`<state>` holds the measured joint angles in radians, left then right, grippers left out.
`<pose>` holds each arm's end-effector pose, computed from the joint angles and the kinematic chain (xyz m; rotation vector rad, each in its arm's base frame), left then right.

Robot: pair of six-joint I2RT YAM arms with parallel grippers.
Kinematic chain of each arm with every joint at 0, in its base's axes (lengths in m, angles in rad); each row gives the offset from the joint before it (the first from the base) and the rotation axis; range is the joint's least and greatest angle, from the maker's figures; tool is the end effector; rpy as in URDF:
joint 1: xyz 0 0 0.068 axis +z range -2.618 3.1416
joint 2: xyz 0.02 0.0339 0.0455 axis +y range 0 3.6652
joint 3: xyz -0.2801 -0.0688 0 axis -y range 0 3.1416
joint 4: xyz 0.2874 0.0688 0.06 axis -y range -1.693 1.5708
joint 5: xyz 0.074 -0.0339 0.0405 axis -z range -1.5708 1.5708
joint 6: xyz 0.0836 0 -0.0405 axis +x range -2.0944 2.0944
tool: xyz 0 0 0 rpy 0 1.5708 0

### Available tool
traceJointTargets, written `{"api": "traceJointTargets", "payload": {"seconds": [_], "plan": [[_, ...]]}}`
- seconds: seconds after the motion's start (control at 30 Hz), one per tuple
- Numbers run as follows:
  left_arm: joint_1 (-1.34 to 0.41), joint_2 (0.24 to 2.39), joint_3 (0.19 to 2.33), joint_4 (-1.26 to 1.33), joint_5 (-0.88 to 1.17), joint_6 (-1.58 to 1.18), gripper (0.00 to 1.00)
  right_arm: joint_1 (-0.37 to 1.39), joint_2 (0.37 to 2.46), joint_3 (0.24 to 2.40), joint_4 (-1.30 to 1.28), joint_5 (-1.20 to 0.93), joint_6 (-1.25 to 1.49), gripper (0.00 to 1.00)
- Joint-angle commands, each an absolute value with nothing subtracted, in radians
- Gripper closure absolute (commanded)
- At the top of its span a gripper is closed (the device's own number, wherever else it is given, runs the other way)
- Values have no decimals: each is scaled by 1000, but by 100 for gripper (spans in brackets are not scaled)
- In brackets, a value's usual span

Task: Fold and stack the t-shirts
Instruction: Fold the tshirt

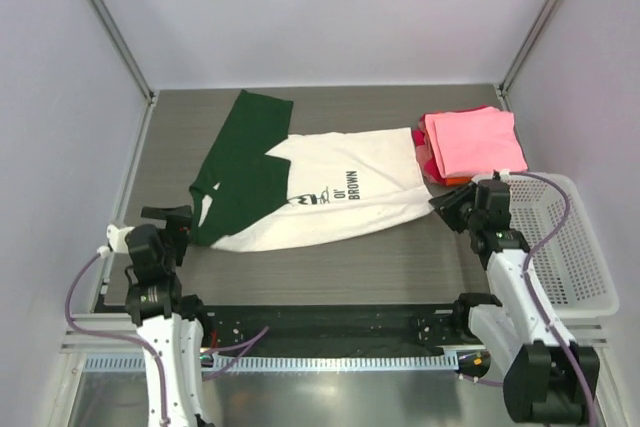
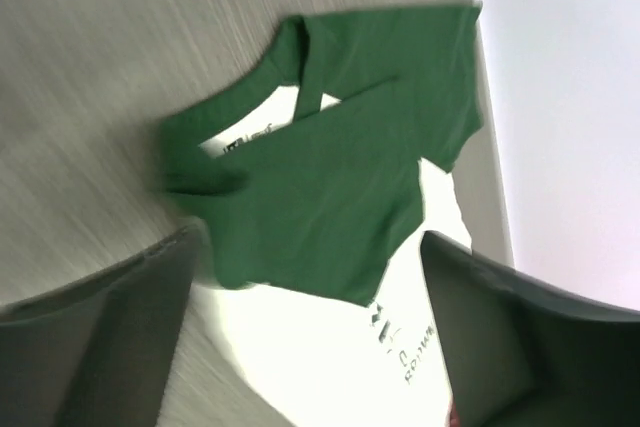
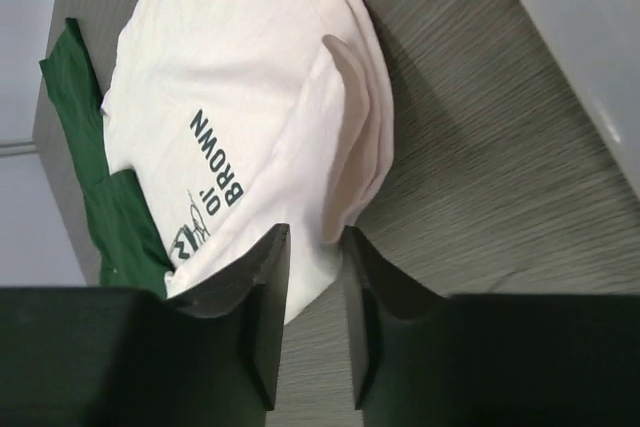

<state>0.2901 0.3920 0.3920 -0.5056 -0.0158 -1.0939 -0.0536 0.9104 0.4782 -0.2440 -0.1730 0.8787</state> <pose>0.1783 0.0546 0.2042 -1.3546 1.6192 -0.4714 0.2566 0.0006 0.1710 0.9531 2.1083 0.6283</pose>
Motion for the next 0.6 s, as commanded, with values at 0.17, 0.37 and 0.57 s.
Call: {"api": "traceJointTargets", "payload": {"seconds": [0.17,0.37,0.57], "plan": [[279,325,572,-807,-184,-1117,0,-41,724,534,-333,-5,807,47],[279,638,718,-530,-3,-901,0,0,967,747,-299,52,687,54],[275,1093,862,-223,218,-877,0,73,1294,1058,-322,55,571,54]]}}
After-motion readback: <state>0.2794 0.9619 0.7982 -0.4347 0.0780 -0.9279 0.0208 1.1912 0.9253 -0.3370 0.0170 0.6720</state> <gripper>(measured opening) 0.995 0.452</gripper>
